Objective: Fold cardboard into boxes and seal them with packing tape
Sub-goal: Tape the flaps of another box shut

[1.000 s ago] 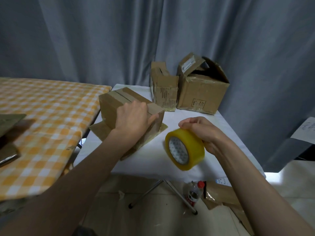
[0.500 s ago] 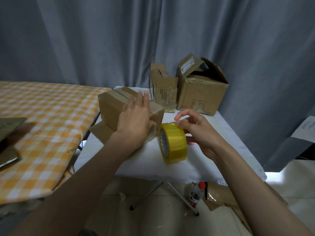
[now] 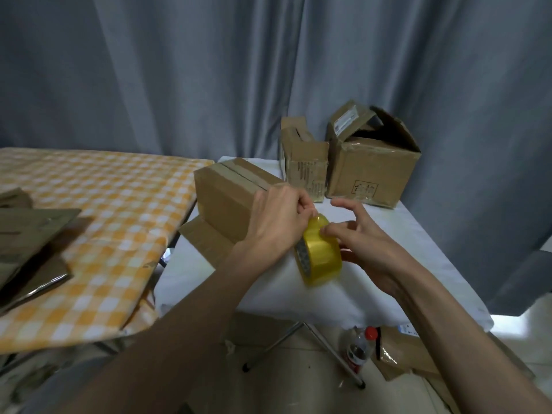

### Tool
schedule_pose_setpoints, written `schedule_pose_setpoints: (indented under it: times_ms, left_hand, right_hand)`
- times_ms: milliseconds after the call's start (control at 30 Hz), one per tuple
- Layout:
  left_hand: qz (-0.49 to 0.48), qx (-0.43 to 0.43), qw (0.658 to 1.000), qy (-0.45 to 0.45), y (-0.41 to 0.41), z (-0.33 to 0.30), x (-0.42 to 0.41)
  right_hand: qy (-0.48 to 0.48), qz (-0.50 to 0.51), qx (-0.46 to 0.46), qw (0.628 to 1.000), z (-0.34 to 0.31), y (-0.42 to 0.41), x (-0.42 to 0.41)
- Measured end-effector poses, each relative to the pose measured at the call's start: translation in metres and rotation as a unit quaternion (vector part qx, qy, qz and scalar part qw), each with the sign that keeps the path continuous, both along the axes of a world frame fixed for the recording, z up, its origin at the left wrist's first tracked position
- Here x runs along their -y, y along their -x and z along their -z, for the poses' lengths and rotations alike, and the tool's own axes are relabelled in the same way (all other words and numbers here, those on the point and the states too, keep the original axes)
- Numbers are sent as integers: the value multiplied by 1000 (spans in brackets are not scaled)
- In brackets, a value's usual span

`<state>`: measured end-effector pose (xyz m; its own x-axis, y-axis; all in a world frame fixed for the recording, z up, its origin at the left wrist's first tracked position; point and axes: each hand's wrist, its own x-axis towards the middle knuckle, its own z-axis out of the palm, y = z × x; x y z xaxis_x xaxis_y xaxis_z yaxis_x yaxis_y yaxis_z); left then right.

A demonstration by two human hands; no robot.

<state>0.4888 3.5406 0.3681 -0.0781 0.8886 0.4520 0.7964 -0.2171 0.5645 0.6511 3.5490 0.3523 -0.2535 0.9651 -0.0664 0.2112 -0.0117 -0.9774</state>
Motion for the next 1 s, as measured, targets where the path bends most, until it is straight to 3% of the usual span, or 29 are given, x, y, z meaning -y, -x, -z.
schedule_pose_setpoints:
  times_ms: [133,333,500,667,767,933,1000]
  left_hand:
    - [7,3,1000,-10,-1,-4,2]
    - [36,76,996,-43,-3,-16,7]
    - [-5,-64,998,-18,5,-15,-4]
    - [-35,-240,970,-32,6,-6,-12]
    - [-28,-223,974,-32,24,-7,-16]
    - [24,-150,986,76,63,-1,-23]
    - [53,-172,978,104,70,3,-25]
  right_hand:
    - [-41,7,12,999,4,2,0]
    - [-149,26,51,987,-2,-10,-2]
    - [-216,-31,98,971,-8,-15,2]
    - [-268,-8,170,948,-11,-19,-9]
    - [-259,17,167,951,-14,-12,-30]
    - [-242,67,282,926,14,10,-71]
    - [-242,67,326,911,29,21,-78]
